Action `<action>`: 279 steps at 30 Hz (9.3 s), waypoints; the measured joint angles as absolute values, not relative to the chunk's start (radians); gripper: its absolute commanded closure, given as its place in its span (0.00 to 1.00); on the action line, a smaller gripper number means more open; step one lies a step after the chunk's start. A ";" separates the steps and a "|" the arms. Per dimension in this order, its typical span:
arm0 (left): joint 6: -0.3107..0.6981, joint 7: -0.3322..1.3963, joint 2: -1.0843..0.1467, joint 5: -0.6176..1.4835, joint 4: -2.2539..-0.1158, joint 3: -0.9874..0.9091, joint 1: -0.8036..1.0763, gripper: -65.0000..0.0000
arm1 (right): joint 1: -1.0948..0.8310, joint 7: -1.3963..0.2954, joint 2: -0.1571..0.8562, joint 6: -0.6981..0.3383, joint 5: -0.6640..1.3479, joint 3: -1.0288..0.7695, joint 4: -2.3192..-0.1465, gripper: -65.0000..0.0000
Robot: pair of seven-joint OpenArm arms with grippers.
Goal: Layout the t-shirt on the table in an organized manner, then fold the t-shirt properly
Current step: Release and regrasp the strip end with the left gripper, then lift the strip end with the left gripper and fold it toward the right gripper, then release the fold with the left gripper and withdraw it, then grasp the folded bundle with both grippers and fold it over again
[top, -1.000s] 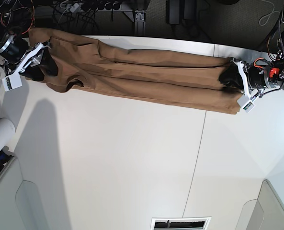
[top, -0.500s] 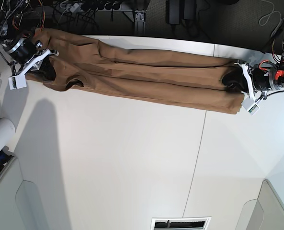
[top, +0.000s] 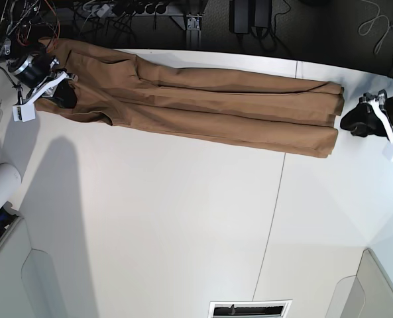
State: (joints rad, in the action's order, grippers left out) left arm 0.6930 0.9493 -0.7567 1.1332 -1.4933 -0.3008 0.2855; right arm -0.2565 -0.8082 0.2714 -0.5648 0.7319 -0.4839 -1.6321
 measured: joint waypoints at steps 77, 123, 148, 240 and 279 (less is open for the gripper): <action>0.717 0.693 -0.414 0.966 -1.309 -0.381 0.237 0.35 | -0.246 -0.873 0.271 -0.565 0.748 -0.484 -1.632 1.00; 0.628 0.567 -0.517 0.437 -1.368 -0.347 -0.024 1.00 | -0.219 -0.907 0.271 -0.565 0.812 -0.484 -1.764 1.00; 0.535 0.718 -0.368 0.414 -1.866 0.207 0.103 1.00 | -0.219 -0.910 0.271 -0.565 0.770 -0.484 -1.765 1.00; 0.634 0.688 -0.474 0.601 -1.768 -0.134 0.131 0.50 | -0.207 -0.752 0.192 -0.565 0.570 -0.490 -1.631 1.00; 0.689 0.575 -0.242 0.435 -1.549 0.151 0.127 0.50 | -0.102 -0.823 -0.052 -0.577 0.755 -0.146 -1.790 1.00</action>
State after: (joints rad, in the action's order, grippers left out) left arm 0.6891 0.5751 -0.2417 0.4347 -1.5486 0.1513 0.1272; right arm -0.1017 -0.8234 -0.0525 -0.5766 0.7547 -0.1455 -1.7905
